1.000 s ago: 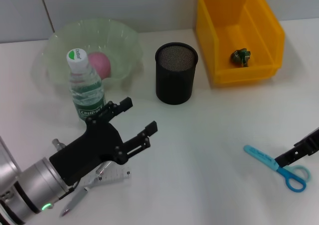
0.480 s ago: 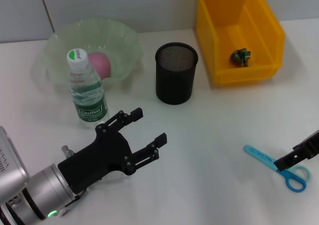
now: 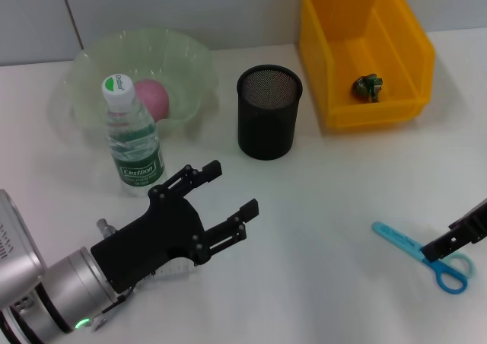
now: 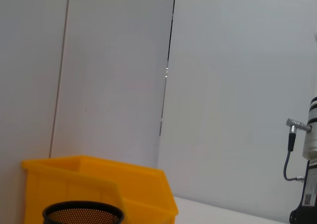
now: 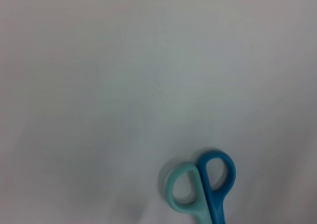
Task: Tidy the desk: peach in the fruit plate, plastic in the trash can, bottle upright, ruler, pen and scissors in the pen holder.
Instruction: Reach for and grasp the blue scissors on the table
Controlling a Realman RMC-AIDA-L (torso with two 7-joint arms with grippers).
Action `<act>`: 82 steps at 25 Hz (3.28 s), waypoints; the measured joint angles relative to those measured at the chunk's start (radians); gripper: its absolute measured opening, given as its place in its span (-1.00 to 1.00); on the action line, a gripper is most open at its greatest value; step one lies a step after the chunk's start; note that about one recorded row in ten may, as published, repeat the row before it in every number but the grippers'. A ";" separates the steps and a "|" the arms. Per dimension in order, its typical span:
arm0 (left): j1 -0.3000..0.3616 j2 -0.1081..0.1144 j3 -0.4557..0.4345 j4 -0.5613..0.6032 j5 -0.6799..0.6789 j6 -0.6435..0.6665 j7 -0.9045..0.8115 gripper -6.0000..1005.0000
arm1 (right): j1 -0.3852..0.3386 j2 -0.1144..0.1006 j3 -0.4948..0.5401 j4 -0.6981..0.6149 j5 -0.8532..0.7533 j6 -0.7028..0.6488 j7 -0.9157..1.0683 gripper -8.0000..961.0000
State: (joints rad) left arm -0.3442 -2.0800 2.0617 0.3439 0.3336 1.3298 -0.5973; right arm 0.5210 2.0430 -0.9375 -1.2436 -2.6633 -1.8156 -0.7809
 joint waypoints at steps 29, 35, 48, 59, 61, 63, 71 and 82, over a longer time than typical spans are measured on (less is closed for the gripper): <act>0.004 0.000 0.026 0.004 0.000 -0.001 -0.007 0.59 | 0.036 0.001 -0.061 0.048 -0.059 0.039 -0.012 0.67; 0.004 0.000 0.026 0.004 0.000 -0.001 -0.007 0.59 | 0.059 0.004 -0.063 0.070 -0.077 0.052 -0.006 0.66; 0.002 0.000 0.026 0.004 -0.001 -0.003 -0.007 0.59 | 0.116 0.005 -0.064 0.136 -0.102 0.071 -0.001 0.66; -0.006 0.000 0.026 0.004 0.001 -0.003 -0.007 0.59 | 0.136 0.016 -0.091 0.151 -0.131 0.073 0.010 0.65; -0.006 0.000 0.026 0.004 0.005 -0.003 -0.007 0.59 | 0.138 0.018 -0.094 0.152 -0.137 0.074 0.010 0.65; -0.006 0.000 0.026 0.004 0.006 -0.003 -0.007 0.59 | 0.141 0.019 -0.099 0.152 -0.141 0.074 0.011 0.65; -0.004 0.000 0.026 0.004 0.008 -0.003 -0.007 0.59 | 0.148 0.024 -0.113 0.153 -0.152 0.075 0.020 0.65; -0.002 0.000 0.031 -0.001 0.010 -0.003 -0.007 0.59 | 0.146 0.035 -0.161 0.137 -0.185 0.075 0.034 0.64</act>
State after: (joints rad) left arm -0.3466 -2.0801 2.0927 0.3431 0.3431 1.3269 -0.6043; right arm 0.6673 2.0783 -1.0987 -1.1062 -2.8479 -1.7401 -0.7472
